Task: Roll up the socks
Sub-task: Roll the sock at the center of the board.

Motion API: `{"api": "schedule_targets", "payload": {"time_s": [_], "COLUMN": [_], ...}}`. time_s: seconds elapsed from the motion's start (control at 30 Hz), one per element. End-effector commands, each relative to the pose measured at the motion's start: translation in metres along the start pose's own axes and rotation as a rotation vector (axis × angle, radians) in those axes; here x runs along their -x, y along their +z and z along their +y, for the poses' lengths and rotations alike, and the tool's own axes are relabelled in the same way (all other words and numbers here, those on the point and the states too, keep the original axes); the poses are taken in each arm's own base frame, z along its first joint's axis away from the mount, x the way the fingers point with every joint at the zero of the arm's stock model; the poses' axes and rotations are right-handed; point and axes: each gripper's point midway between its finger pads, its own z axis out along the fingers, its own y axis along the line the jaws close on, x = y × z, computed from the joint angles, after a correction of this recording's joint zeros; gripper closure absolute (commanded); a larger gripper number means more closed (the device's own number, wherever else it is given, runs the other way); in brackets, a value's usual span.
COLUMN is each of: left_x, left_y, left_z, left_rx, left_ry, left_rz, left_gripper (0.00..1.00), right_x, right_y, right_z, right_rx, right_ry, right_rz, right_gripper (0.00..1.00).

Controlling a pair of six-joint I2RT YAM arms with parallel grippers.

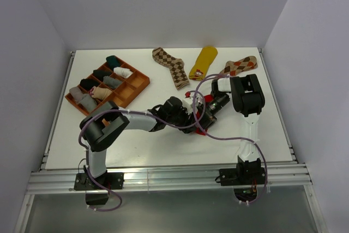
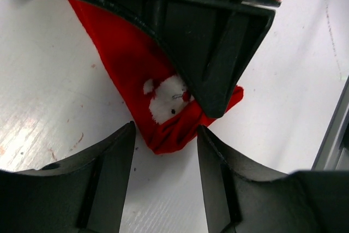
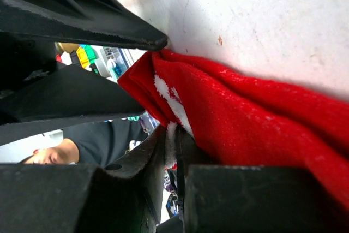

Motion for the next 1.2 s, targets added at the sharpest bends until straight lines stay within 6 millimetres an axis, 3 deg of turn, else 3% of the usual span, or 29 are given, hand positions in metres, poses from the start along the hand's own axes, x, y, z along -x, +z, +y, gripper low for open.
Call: {"api": "schedule_targets", "payload": {"time_s": [0.0, 0.27, 0.6, 0.83, 0.97, 1.0, 1.17], "left_x": [0.005, 0.01, -0.007, -0.013, -0.019, -0.025, -0.04], "left_y": [0.006, 0.02, 0.02, 0.005, -0.006, -0.011, -0.026], "left_z": [0.003, 0.015, 0.023, 0.031, 0.047, 0.057, 0.063], "left_rx": [0.013, 0.059, 0.109, 0.204, 0.326, 0.39, 0.467], "left_ry": [0.029, -0.019, -0.066, -0.164, -0.233, -0.249, -0.33], "left_rz": [-0.009, 0.002, 0.063, 0.039, 0.033, 0.042, 0.066], "left_gripper": [0.44, 0.5, 1.0, 1.0, 1.0, 1.0, 1.0], "right_x": [-0.004, -0.006, -0.002, 0.011, 0.024, 0.027, 0.032], "right_y": [-0.003, -0.005, -0.007, -0.024, -0.045, -0.048, -0.063], "right_z": [-0.018, -0.022, -0.025, -0.027, -0.015, -0.013, -0.003], "right_rx": [-0.089, -0.118, -0.148, -0.289, -0.388, -0.399, -0.48], "right_ry": [0.022, 0.022, 0.012, -0.044, -0.122, -0.133, -0.21], "right_rz": [0.013, 0.02, 0.002, -0.062, -0.139, -0.155, -0.225], "right_gripper": [0.85, 0.85, 0.85, 0.7, 0.59, 0.58, 0.57]}}
